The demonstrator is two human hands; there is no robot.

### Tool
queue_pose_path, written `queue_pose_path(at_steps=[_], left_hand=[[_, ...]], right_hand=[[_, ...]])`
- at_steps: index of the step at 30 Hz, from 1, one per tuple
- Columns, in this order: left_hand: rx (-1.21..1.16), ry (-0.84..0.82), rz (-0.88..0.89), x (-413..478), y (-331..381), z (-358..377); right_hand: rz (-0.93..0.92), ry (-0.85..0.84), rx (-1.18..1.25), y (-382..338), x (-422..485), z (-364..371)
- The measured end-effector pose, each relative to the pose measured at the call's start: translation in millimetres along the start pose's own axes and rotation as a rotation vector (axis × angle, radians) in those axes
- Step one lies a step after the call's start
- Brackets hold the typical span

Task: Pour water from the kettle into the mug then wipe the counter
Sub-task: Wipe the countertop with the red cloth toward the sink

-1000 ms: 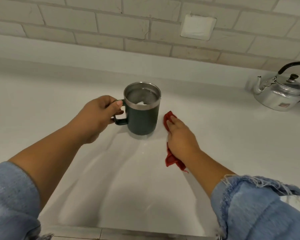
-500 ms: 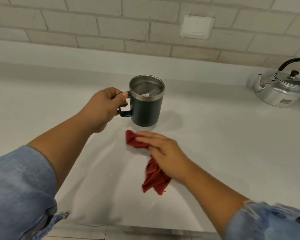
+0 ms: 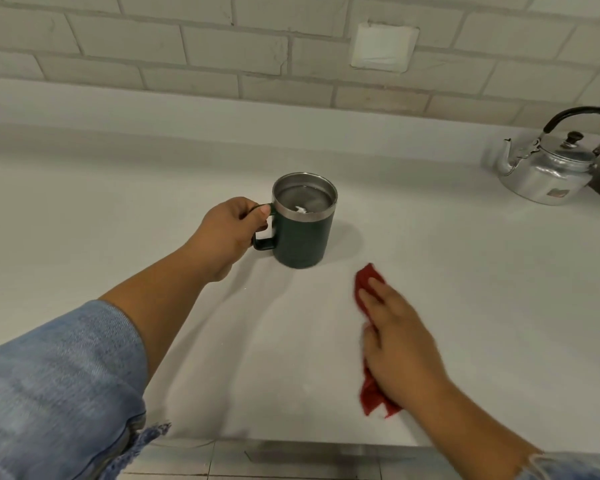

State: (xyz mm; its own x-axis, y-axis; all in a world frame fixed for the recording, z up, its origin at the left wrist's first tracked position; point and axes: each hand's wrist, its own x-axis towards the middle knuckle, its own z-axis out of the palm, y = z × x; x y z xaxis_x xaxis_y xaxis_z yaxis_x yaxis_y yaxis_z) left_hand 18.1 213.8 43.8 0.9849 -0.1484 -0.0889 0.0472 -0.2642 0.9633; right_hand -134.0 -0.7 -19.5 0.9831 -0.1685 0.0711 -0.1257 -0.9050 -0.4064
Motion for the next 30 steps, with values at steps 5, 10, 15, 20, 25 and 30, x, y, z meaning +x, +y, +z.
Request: queue_pose_path(at_steps=[5,10,15,20,25,30], left_hand=[[0.004,-0.017,-0.002,-0.1,-1.1,-0.2],[0.120,-0.042,0.014,-5.2,3.1,-17.8],[0.183,0.108,0.055,-37.4,-8.1,-83.7],[0.241,0.372,-0.011,-93.0,-53.3,-159.0],[0.438,0.570,-0.038,-129.5,-94.0,-202.1],[0.546,0.635,0.001,-144.7,-127.1,-226.0]], right_hand=[[-0.093,-0.193,0.229,-79.3,0.3,28.7],[-0.073,-0.082,0.467,-63.2,4.4,-5.0],[0.075,-0.087,-0.145,-12.0,-10.5,-14.5],[0.000,-0.096,-0.223,-53.4,-4.4,12.5],[-0.174,-0.124,-0.116,-136.2,14.1,57.2],[-0.336,-0.174,-0.103,-219.7,32.2,99.6]])
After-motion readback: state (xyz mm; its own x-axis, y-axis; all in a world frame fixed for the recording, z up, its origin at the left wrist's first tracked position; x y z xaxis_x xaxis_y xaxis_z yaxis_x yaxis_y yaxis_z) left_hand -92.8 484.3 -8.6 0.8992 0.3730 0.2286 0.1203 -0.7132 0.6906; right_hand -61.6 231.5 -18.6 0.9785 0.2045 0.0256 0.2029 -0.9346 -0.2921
